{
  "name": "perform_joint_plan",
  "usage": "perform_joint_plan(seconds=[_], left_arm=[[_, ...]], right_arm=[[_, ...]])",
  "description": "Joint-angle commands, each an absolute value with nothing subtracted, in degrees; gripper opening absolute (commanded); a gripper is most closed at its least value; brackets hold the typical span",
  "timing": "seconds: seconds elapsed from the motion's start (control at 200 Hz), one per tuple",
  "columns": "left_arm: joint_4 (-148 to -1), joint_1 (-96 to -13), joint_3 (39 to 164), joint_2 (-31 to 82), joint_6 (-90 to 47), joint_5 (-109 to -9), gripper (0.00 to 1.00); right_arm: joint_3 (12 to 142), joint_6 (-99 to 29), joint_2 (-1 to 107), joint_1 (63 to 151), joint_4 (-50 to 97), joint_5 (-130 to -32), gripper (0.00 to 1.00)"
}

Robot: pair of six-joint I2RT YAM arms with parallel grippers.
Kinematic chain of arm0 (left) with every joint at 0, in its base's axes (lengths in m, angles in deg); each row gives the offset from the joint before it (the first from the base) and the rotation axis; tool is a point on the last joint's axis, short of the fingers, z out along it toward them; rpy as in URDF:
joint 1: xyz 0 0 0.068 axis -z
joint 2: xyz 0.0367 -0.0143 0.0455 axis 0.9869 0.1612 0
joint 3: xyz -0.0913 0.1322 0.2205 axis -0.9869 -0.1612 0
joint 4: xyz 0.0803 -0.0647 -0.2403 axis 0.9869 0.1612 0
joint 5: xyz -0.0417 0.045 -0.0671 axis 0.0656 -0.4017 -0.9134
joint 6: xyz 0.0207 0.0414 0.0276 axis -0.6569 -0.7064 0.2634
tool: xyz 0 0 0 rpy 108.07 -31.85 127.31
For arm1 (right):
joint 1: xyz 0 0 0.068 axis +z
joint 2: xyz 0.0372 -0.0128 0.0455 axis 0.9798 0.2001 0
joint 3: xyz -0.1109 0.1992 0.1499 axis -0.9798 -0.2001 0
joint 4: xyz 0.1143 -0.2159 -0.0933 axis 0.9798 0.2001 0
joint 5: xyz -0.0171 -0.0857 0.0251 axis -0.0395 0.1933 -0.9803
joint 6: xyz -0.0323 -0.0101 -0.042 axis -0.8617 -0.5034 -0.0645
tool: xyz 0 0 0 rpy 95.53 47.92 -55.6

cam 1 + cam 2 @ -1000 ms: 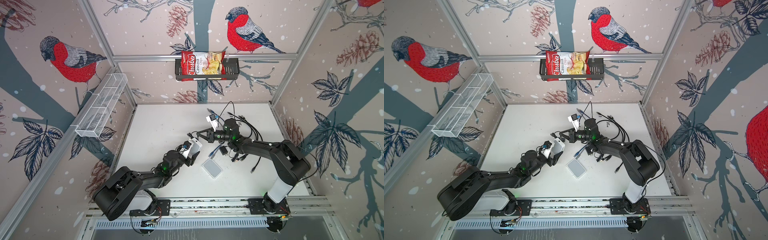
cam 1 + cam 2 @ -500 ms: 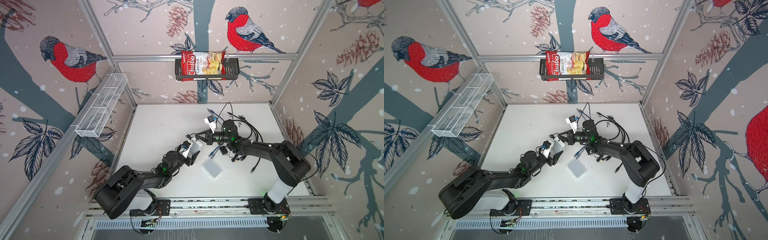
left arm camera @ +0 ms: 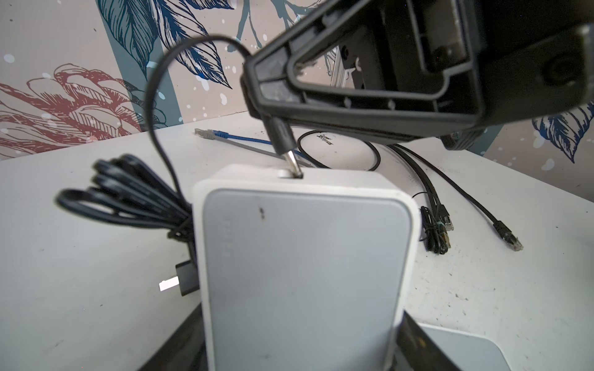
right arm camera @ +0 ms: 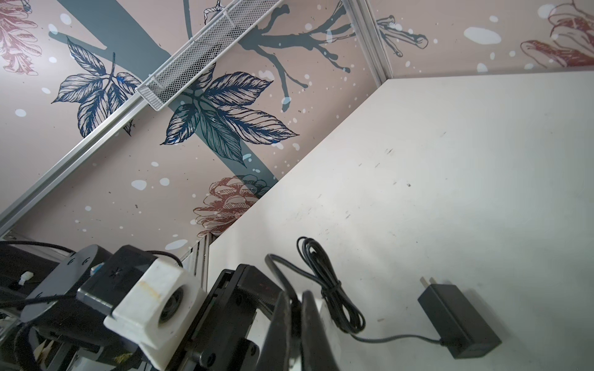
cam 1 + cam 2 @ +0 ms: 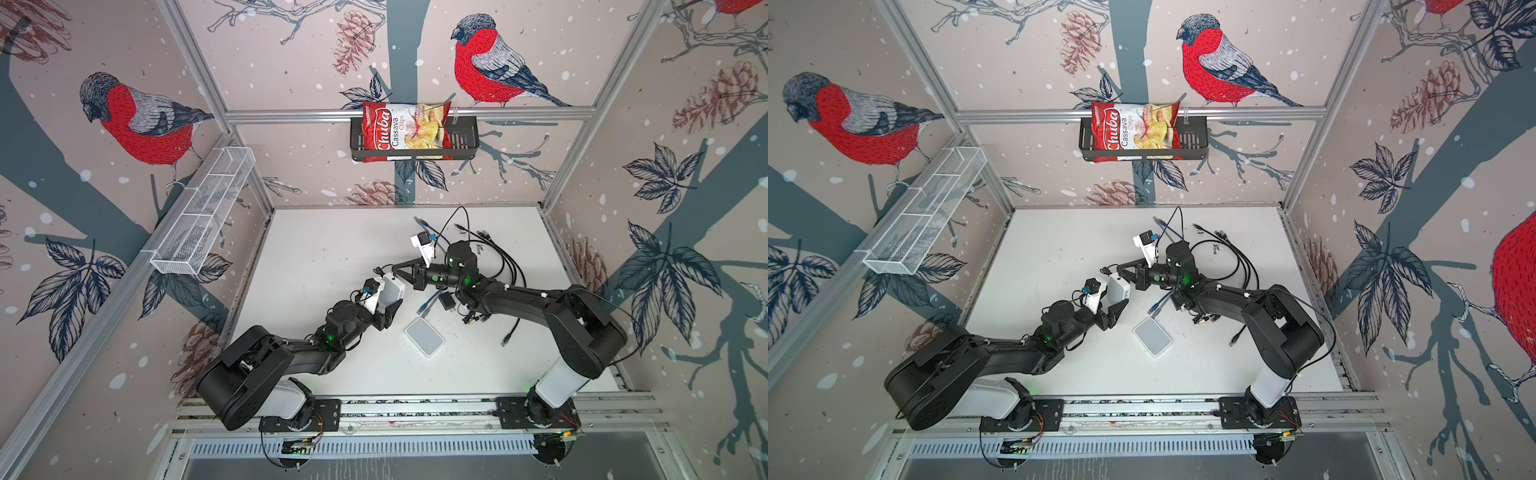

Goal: Insert the plug into the switch port
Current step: 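Align the barrel plug above the router's top port with the right gripper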

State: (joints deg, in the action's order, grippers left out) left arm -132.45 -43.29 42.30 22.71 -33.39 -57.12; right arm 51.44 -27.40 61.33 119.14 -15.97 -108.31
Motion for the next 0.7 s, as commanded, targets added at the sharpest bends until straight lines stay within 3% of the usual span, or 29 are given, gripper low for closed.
perform_joint_plan(seconds=[0.0,0.695], left_arm=[[-139.2,-43.3,43.2,21.7,-31.8,-58.2,0.64],[-141.4,-43.3,43.8,18.0,-29.9,-56.7,0.64]], right_arm=[[51.3,-29.9,60.7,119.9,-15.2,-105.8,0.01],[47.2,-32.2,56.8,120.9,-14.8,-101.8,0.0]])
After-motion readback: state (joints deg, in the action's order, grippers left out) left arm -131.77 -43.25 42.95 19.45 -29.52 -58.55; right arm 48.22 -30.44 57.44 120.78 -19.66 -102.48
